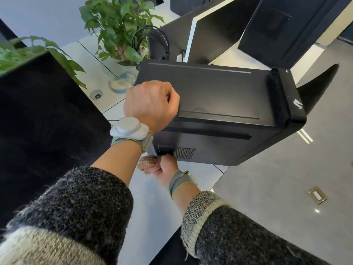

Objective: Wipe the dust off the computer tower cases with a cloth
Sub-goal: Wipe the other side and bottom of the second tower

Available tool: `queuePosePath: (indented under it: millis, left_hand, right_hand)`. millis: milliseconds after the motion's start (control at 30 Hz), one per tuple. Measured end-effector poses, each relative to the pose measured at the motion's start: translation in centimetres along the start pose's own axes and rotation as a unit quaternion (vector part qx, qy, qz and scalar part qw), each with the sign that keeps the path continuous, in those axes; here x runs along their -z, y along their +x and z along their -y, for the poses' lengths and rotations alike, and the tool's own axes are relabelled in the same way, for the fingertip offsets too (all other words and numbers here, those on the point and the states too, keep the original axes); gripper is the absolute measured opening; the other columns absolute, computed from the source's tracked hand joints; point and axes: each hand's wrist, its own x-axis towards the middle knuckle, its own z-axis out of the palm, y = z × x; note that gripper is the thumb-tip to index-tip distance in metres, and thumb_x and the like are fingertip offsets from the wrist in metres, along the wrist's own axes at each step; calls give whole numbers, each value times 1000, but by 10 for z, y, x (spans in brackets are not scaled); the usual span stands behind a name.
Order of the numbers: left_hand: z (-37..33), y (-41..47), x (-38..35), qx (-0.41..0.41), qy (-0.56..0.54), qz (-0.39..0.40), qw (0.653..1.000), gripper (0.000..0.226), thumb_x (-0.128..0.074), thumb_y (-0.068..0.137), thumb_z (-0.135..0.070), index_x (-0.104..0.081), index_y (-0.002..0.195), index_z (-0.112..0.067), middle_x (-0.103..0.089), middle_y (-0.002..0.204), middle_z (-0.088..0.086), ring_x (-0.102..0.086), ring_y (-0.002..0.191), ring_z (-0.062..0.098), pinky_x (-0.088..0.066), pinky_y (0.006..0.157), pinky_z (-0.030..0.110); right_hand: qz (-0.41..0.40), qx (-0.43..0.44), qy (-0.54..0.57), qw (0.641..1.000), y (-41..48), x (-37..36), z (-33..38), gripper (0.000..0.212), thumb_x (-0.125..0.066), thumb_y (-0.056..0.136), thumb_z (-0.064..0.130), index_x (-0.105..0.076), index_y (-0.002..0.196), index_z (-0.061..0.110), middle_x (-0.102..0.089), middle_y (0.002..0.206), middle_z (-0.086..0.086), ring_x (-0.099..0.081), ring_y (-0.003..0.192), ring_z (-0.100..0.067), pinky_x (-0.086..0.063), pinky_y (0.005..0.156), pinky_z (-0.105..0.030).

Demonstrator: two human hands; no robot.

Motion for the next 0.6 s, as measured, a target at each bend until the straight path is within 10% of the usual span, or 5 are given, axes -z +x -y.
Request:
queuePosePath:
  millis: [200,400,600]
  left_hand:
    - [1,0,-1,-11,-11,1,1000,40,-52,92,-27,-37,57,-17,-36,52,-3,-41,46,29,-29,49,29]
    - [-1,0,3,2,-25,-6,1000,40,-53,91,-27,-35,57,-16,-38,52,-1,-40,47,33,-27,48,29]
    - [2,0,13,-5,-39,36,999,44,-52,92,-31,-31,56,-18,-35,51,-2,-45,49,31,-30,48,28]
  right_hand:
    - [46,55,46,996,-23,21,-4,58,-30,106,3,-74,70,-4,-74,75,-20,-74,68,-31,-55,76,-39]
    - [40,83,43,995,-67,64,29,35,-39,102,32,-60,82,13,-52,69,-10,-53,48,-26,-41,46,-23]
    - [22,163,-37,986,-99,30,37,25,-55,102,26,-69,95,6,-63,80,-13,-64,70,-27,-51,63,-32]
